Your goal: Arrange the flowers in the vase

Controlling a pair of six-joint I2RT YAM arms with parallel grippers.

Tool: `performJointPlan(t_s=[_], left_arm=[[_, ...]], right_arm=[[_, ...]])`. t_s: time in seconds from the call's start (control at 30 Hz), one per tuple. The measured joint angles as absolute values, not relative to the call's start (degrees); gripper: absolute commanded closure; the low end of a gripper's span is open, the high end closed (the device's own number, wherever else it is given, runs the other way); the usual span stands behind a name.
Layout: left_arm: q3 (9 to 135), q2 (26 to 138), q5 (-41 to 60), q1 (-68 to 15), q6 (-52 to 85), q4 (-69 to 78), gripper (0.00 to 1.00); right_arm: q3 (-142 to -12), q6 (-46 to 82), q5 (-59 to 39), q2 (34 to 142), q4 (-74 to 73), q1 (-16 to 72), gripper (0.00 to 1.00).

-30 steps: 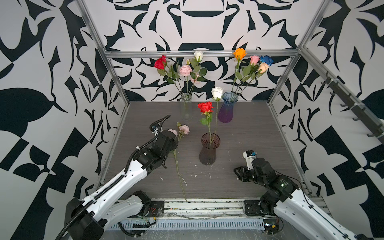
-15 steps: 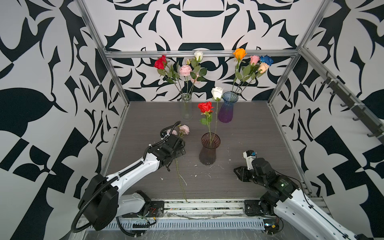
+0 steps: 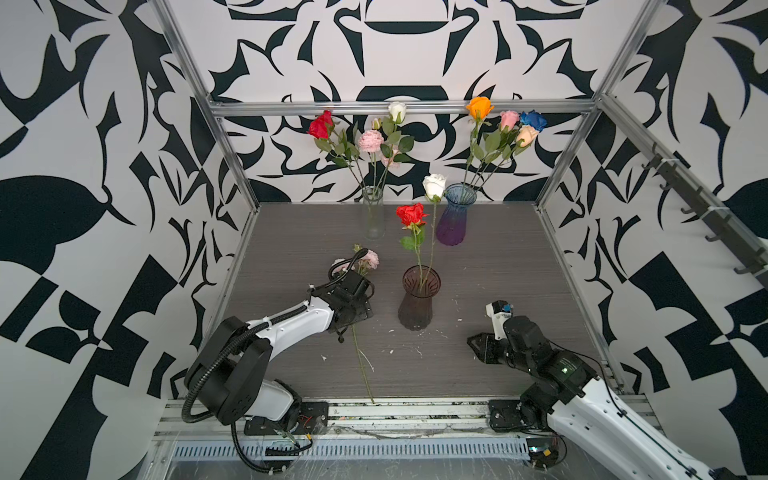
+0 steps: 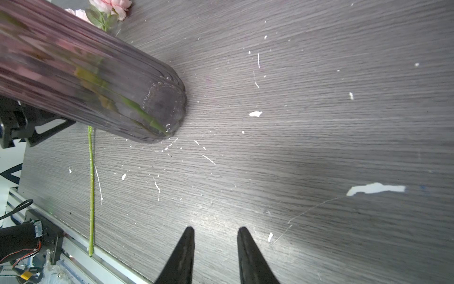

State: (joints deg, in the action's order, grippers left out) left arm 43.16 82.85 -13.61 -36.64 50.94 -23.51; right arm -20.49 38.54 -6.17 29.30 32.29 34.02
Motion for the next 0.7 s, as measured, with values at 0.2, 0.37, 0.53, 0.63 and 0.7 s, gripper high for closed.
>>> performJointPlan(t_s=[0.2,0.37,0.53,0.63,0.7], left_arm=[[42.33,83.94,-13.56,-36.45,50.48,-22.96,0.42],[42.09,85.60,-13.39,-35.59,49.74,-22.44,0.55],[42.09,86.26,-13.45,-35.18,49.52,-21.65,0.64],[42.09,86.32,-13.45,-35.00,49.41,-21.45,0.65],[42.09,86.32,-13.39,-34.87,49.30,-21.41,0.67]], right_arm=[[-20.49,38.54,-6.20,29.30,32.29,34.02,0.67],[-20.47,38.54,-6.17,29.30,32.29,34.02,0.67],[-20.49,38.54,-6.20,29.30,32.29,34.02,0.67],[-20.47,38.54,-6.20,29.30,32.29,34.02,0.67],[-20.47,38.54,-6.17,29.30,32.29,34.02,0.67]])
